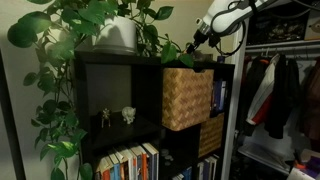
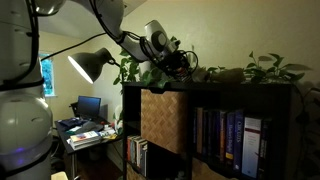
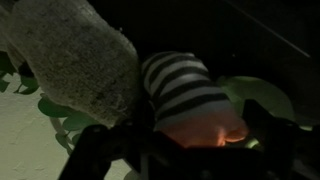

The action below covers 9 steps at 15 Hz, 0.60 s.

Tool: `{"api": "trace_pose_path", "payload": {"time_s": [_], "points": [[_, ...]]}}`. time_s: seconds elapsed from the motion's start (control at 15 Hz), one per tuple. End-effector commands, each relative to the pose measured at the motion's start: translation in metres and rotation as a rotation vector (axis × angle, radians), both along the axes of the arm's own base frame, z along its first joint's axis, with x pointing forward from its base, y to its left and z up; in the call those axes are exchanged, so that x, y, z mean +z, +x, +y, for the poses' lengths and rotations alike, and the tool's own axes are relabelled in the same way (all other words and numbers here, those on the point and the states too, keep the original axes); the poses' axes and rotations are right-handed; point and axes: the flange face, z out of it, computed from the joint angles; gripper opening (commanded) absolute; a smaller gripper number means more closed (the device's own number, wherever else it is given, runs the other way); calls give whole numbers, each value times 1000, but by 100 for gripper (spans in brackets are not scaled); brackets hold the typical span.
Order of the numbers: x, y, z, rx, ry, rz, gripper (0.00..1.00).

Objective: Put the socks in the basket

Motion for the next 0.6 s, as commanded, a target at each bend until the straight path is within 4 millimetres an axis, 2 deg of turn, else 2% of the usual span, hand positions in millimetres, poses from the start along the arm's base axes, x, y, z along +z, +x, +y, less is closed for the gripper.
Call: {"api": "trace_pose_path", "payload": {"time_s": [0.0,0.53], "points": [[7,0,-4,-22,-9,-23,70],[21,-18,3,-34,23,-16,16]]}}
